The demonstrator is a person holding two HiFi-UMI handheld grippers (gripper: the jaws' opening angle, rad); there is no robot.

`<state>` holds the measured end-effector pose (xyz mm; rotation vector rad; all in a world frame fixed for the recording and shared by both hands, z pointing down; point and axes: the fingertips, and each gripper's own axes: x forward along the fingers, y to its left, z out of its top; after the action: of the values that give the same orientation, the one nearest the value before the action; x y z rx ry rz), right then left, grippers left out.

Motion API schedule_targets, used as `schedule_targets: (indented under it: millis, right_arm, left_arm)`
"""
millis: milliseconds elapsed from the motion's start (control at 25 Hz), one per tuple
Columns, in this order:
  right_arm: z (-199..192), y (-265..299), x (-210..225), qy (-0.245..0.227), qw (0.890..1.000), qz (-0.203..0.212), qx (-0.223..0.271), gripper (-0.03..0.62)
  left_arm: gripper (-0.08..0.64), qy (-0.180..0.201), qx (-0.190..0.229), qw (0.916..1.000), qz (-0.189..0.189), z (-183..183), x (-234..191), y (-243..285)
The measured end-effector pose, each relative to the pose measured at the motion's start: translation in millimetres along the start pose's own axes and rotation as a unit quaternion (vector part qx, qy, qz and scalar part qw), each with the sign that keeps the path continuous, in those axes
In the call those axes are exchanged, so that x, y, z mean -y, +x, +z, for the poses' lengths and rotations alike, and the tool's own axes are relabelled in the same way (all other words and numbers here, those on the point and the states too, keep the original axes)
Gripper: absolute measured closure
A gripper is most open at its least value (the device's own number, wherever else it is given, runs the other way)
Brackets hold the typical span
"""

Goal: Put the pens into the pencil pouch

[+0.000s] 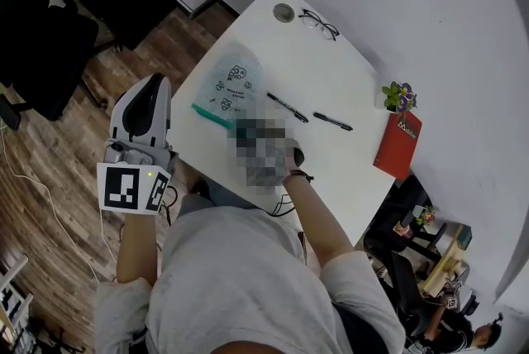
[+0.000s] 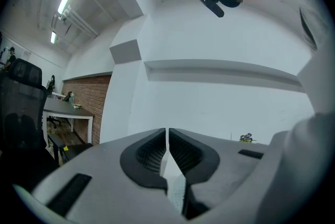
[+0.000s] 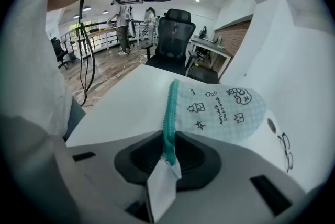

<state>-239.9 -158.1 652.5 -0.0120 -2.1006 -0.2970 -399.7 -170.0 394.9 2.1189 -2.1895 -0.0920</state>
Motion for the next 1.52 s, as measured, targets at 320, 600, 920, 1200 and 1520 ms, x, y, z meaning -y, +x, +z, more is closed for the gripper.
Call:
schedule_targets:
  millis: [320,600,920,1200,1520]
  right_arm:
    - [23,-24,11,0.026,0.997,-0.054,0.049,0.534]
    - [61,-101,47,0.072,0.973,-0.165,0.147,0.535]
    - [76,-180,56,0.136,0.933,-0.249,0.219,0.535]
    - [65,-225,24,0.192,0.905,-0.286,0.251,0.535]
    - [26,-287,-17,0.269,0.851,-0.362,0.270,0.534]
  left_arm:
    - [0.522,0.009,0.005,0.9999,-0.007,7,5,-6]
    - [0.522,0.015,0.018,0.9995,-0.021,18,16,-19]
    - [0.522,0.026,0.037,0.9981,-0.041,35,32,-48]
    - [0.522,0.034,0.043,0.9954,-0.079,40,59,-84]
    - [0.522,0.032,0.047,0.9878,-0.145,35,106,-115]
